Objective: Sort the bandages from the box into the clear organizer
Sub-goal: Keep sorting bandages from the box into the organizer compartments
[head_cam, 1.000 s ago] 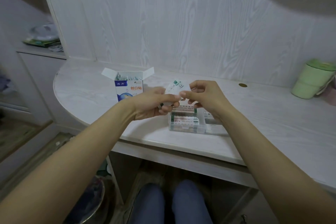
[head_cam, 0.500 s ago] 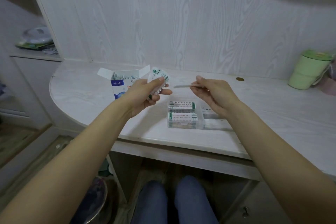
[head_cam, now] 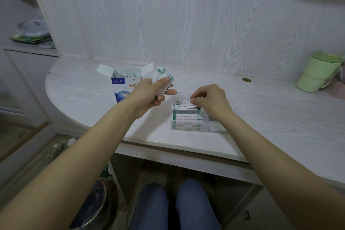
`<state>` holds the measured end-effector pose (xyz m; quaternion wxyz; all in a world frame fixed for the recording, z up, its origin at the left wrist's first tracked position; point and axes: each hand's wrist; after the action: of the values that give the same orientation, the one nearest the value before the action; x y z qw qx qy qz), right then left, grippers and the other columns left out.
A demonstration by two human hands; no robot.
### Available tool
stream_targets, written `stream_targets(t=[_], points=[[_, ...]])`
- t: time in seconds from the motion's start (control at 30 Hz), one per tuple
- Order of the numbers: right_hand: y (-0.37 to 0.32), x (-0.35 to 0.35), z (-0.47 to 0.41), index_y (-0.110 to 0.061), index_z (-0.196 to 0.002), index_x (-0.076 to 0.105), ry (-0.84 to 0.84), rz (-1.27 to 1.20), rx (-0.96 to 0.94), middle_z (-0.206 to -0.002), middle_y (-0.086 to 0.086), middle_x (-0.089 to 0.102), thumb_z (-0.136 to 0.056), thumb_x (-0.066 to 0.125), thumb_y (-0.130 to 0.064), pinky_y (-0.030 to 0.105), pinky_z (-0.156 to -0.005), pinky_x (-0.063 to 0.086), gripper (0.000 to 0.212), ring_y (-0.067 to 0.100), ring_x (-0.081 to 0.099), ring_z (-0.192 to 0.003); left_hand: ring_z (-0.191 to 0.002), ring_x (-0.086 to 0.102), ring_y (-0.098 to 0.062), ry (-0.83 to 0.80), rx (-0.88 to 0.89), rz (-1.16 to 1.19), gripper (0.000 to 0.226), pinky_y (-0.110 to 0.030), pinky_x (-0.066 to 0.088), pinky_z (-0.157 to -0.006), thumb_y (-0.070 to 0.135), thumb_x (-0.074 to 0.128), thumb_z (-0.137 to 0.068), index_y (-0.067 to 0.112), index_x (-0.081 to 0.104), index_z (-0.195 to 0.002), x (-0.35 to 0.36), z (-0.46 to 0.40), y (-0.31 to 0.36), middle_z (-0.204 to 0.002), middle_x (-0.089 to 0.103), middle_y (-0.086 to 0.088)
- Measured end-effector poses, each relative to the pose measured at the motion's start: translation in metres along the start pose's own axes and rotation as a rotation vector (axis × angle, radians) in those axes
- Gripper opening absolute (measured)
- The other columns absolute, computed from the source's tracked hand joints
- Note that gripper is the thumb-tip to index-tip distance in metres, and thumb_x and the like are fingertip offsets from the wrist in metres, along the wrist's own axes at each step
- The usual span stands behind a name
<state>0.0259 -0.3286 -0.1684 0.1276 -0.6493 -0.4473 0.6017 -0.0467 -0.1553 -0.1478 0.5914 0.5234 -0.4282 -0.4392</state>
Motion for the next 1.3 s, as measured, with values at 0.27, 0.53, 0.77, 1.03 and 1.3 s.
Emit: stream_targets(t=[0.27, 0.53, 0.77, 1.03, 1.3], points=[[0.0, 0.011, -0.005, -0.012, -0.083, 0.073, -0.022, 0.213, -0.05, -0.076, -0.002, 0.063, -0.085, 0.068, -0.014, 0.026, -0.069, 0.046, 0.005, 0.013, 0.058, -0.076, -0.044, 0.041, -0.007, 0.0, 0.053, -0.184, 0.018, -0.02, 0.039, -0.055, 0.032, 0.051, -0.097, 0.015, 0.057, -0.094, 0.006, -0.005, -0.008, -0.096, 0.073, -0.01], [-0.001, 0.012, -0.004, -0.012, -0.086, 0.072, -0.035, 0.296, -0.068, -0.08, -0.002, 0.062, -0.085, 0.068, -0.016, 0.031, -0.074, 0.049, 0.006, 0.016, 0.059, -0.083, -0.041, 0.045, -0.006, -0.001, 0.061, -0.337, 0.014, -0.017, 0.038, -0.045, 0.03, 0.053, -0.096, 0.017, 0.054, -0.091, 0.005, -0.013, -0.016, -0.092, 0.073, -0.011], [0.003, 0.01, -0.006, -0.012, -0.088, 0.073, -0.114, 0.267, -0.066, -0.088, 0.003, 0.07, -0.087, 0.066, -0.014, 0.031, -0.077, 0.052, 0.007, 0.014, 0.061, -0.08, -0.046, 0.047, -0.009, -0.03, 0.016, -0.384, 0.012, -0.017, 0.039, -0.045, 0.03, 0.053, -0.096, 0.018, 0.055, -0.094, 0.006, -0.012, -0.016, -0.086, 0.073, -0.008], [-0.001, 0.002, -0.008, -0.01, -0.099, 0.074, -0.212, 0.174, -0.048, -0.093, 0.002, 0.071, -0.084, 0.071, -0.015, 0.019, -0.075, 0.045, 0.017, 0.013, 0.064, -0.087, -0.042, 0.047, -0.006, 0.006, 0.068, -0.414, 0.02, -0.019, 0.04, -0.048, 0.031, 0.053, -0.096, 0.012, 0.056, -0.099, 0.009, -0.013, -0.01, -0.085, 0.072, -0.005], [-0.007, -0.002, -0.01, -0.012, -0.099, 0.074, -0.287, 0.215, -0.029, -0.088, 0.0, 0.067, -0.084, 0.07, -0.012, 0.019, -0.074, 0.041, 0.015, 0.012, 0.06, -0.085, -0.048, 0.051, -0.009, -0.014, 0.092, -0.583, 0.029, -0.019, 0.04, -0.049, 0.034, 0.054, -0.094, 0.009, 0.057, -0.108, 0.014, -0.02, -0.013, -0.095, 0.071, -0.005]])
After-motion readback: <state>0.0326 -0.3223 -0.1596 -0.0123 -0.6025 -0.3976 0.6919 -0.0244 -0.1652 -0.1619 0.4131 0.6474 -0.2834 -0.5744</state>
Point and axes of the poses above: each hand's wrist, its own z-axis away from the middle knuckle, its own x-axis out of the palm, y = z × x
